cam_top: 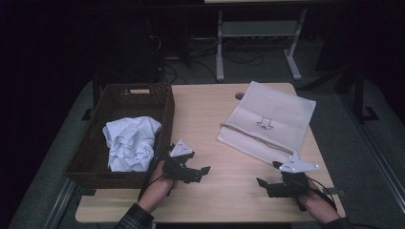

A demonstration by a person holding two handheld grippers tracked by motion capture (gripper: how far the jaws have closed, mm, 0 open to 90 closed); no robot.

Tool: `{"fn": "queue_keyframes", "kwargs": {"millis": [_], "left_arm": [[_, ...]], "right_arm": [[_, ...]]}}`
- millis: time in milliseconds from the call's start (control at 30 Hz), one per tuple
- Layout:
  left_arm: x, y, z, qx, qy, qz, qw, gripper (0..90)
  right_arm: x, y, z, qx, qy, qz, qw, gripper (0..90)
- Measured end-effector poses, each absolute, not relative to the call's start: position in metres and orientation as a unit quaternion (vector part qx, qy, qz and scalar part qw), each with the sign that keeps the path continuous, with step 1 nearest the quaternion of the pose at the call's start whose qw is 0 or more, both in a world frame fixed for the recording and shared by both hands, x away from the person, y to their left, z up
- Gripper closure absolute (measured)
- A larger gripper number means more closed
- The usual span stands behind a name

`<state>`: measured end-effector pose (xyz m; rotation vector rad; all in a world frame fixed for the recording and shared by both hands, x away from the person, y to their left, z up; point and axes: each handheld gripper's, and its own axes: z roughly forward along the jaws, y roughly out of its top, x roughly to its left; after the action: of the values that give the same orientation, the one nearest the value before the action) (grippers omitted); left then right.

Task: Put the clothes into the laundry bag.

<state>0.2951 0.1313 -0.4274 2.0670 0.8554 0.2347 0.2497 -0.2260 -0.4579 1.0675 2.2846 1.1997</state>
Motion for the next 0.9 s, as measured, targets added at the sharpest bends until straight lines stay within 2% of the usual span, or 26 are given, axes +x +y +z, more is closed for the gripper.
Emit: {"fn": "queue_keyframes", "kwargs": {"millis": [900], "left_arm": [[0.295,0.137,-0.393,0.823,0.326,0.108,0.453,17.3]], "right_arm": [[0.251,-0.223,-0.461,0.372,0.812,0.415,0.175,13.4]]}}
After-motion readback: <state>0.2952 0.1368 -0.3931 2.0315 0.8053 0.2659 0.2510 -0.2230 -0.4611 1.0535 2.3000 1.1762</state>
